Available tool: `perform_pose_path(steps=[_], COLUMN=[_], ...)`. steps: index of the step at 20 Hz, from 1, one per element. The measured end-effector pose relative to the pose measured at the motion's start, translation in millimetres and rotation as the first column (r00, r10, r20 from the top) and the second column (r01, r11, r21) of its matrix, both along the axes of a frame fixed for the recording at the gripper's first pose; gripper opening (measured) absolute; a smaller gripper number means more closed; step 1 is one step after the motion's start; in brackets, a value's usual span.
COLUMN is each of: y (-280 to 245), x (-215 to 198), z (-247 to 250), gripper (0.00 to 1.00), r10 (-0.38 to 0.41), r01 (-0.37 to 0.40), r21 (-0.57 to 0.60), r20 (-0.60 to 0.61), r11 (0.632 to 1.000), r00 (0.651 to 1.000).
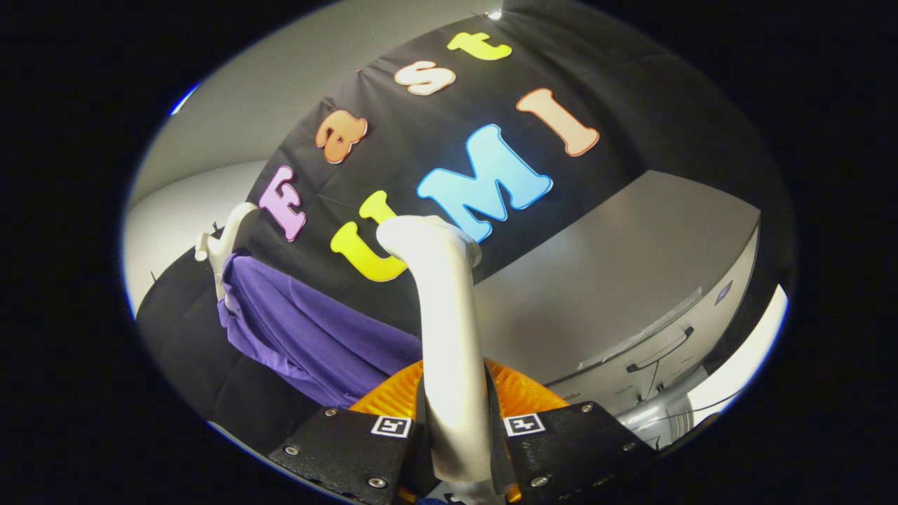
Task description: Iron the clothes twice with a garment steamer, once on the left side and once on the right side.
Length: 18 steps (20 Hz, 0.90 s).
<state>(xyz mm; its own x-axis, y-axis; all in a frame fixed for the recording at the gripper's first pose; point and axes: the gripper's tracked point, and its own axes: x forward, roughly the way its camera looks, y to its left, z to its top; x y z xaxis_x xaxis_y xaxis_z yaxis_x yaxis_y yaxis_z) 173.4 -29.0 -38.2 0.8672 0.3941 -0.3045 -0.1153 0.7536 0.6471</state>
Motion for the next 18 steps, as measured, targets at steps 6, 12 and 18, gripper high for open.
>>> perform_pose_path(steps=[6,12,18], y=[53.6,96.3,135.5], x=[-52.7,-74.0,-71.2], z=[33.2,53.8,64.4], gripper=[0.33,0.33,0.33], r10=[-0.033,-0.069,-0.029], r01=[0.059,0.141,0.21], r21=[-0.15,-0.254,-0.433], r20=[0.166,0.273,0.388], r11=[0.987,0.957,0.877], r00=[0.986,0.959,0.921])
